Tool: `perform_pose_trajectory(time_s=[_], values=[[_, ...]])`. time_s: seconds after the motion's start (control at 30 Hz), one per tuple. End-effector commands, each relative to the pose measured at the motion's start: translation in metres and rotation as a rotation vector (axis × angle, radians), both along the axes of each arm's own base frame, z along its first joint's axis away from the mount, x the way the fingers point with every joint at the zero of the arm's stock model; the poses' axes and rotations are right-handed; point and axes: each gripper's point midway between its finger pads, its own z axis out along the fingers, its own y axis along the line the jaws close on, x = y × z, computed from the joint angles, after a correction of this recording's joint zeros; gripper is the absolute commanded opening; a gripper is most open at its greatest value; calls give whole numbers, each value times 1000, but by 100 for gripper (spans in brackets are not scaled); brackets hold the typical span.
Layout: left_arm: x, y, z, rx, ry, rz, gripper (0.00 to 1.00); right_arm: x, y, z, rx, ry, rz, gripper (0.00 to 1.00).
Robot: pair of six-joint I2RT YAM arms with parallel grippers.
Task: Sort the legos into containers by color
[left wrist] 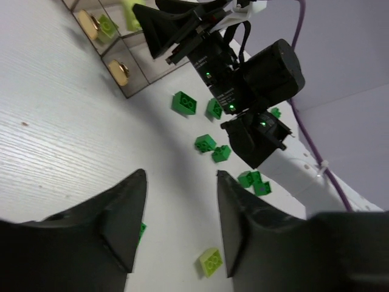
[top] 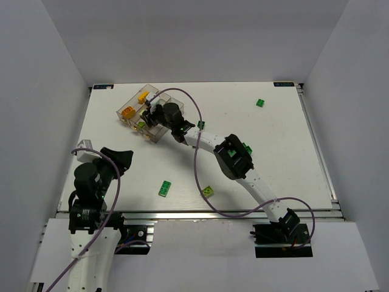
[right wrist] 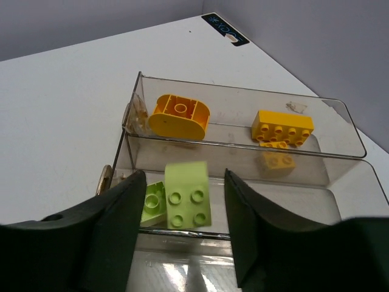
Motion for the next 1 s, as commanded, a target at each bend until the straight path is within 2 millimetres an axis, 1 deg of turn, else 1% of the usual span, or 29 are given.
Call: perform_pose_trajectory(time_s=[0.0,0.03,0.07,0.13,0.17,0.2,0.23,0.27,0.3,0.33,0.37,0.4,0.43,0.47,0.5,0.53,0.57,0.6,0.63,0.67,0.7,0.73,0.77,0.8,0.83,0.87,0.9,0.93,0.97], values=[[0,-12,7,-55,-50,-55,56,-8,4,72,118,-101,41,61],[0,-14,8,-67,-56,-60,52,-8,2,77,121,-103,43,65],[0,-17,12,-77,-71,-76,48,-9,-3,86,128,-102,45,72],[0,-20,12,-85,-74,-93,48,-11,-8,96,132,-95,50,81],[0,-22,12,-90,-76,-105,51,-12,-14,116,143,-109,64,89],[0,-24,12,-92,-78,-115,54,-12,-20,116,132,-98,68,89],[0,-26,14,-94,-82,-126,60,-9,-29,118,119,-93,73,90],[-1,-30,15,-96,-83,-152,68,-19,-38,148,126,-135,125,89],[0,-32,13,-98,-71,-165,71,-25,-47,140,96,-122,149,90],[1,-34,10,-98,-60,-178,73,-28,-56,146,84,-130,172,89],[1,-36,6,-100,-45,-189,74,-39,-73,173,86,-161,228,89],[1,-38,2,-103,-26,-200,75,-45,-83,176,70,-152,262,89],[2,-43,-4,-118,2,-227,75,-51,-94,166,37,-115,304,89],[4,-45,-8,-130,15,-240,75,-54,-119,180,22,-78,313,89],[4,-47,-12,-142,31,-249,77,-65,-129,180,12,-38,351,83],[6,-50,-16,-154,55,-261,78,-62,-149,163,-25,15,337,80],[7,-50,-18,-157,68,-261,78,-75,-168,171,-53,50,334,75],[7,-51,-16,-159,73,-266,79,-83,-182,170,-72,67,344,65],[7,-54,-18,-162,85,-282,80,-80,-203,165,-97,75,328,60],[9,-56,-21,-164,103,-294,81,-95,-222,162,-110,103,335,56],[9,-58,-21,-163,107,-305,82,-103,-239,153,-129,156,328,49],[10,-60,-22,-157,110,-320,82,-100,-263,148,-132,188,302,47],[9,-65,-26,-157,127,-344,82,-112,-281,146,-147,179,315,46],[10,-67,-27,-154,134,-354,82,-129,-292,140,-151,230,363,46],[10,-71,-30,-151,145,-369,83,-134,-303,136,-158,249,364,49],[9,-79,-31,-141,146,-396,83,-138,-319,140,-173,213,355,54],[12,-84,-39,-136,175,-407,84,-145,-327,131,-194,239,349,65],[12,-91,-40,-132,184,-422,84,-155,-335,121,-216,289,341,70],[7,-110,-40,-115,181,-488,84,-161,-344,126,-226,267,325,73]])
